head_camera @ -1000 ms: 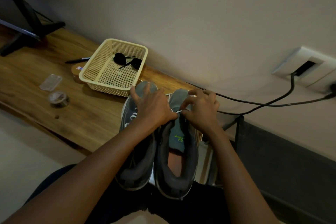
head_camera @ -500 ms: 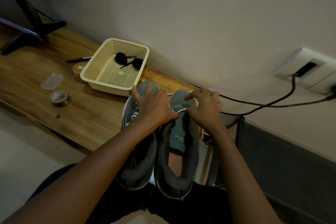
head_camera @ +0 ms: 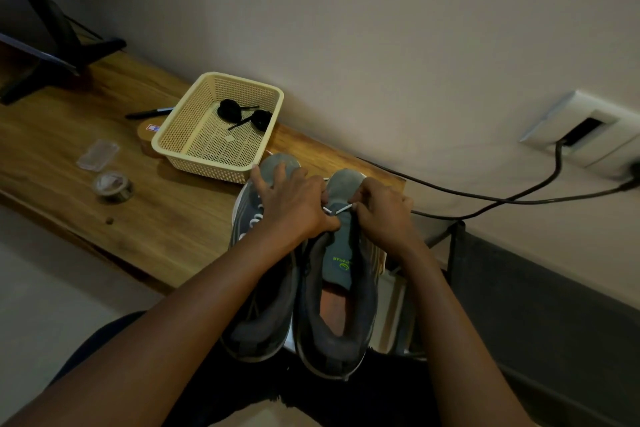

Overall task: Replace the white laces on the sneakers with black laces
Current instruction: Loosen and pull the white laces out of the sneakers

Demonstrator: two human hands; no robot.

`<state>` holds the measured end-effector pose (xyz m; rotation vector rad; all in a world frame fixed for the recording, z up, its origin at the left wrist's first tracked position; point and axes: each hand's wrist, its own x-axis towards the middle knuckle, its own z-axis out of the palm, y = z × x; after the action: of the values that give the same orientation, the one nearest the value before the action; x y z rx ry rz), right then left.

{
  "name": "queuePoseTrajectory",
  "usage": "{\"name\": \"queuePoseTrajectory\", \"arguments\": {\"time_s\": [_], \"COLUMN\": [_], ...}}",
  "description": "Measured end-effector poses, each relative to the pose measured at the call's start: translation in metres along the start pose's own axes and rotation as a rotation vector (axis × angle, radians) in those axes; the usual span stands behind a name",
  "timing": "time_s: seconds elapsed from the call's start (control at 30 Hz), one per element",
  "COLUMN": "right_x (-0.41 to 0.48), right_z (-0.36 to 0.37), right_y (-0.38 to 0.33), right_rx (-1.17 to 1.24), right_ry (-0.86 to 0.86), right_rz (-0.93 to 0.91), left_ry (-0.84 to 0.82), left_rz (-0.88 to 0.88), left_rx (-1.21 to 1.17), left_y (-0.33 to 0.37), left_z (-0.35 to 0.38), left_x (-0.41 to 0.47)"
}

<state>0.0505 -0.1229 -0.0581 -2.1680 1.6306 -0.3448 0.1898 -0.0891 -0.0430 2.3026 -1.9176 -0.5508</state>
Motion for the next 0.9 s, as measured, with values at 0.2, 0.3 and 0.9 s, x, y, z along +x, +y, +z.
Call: {"name": "queuePoseTrajectory", "arguments": {"time_s": [0.2,0.3,0.9], "right_x": [0.002,0.004,0.005], "right_z": [0.002,0.002,0.004], "right_y": [0.002,0.004,0.015], "right_rx": [0.006,0.062,0.324], "right_ry": [-0.024,-0.025,-0.011], "right_rz": [-0.004,-0.019,0.004], "left_ry": [-0.013,-0.003,-0.205], "left_rz": [-0.011,-0.02,-0.089], "left_rx": [-0.001,-0.03,-0.294], "left_y": [0.001,0.003,-0.004], "left_z": [0.0,0.0,0.005], "left_x": [0.0,0.001,0.015]}}
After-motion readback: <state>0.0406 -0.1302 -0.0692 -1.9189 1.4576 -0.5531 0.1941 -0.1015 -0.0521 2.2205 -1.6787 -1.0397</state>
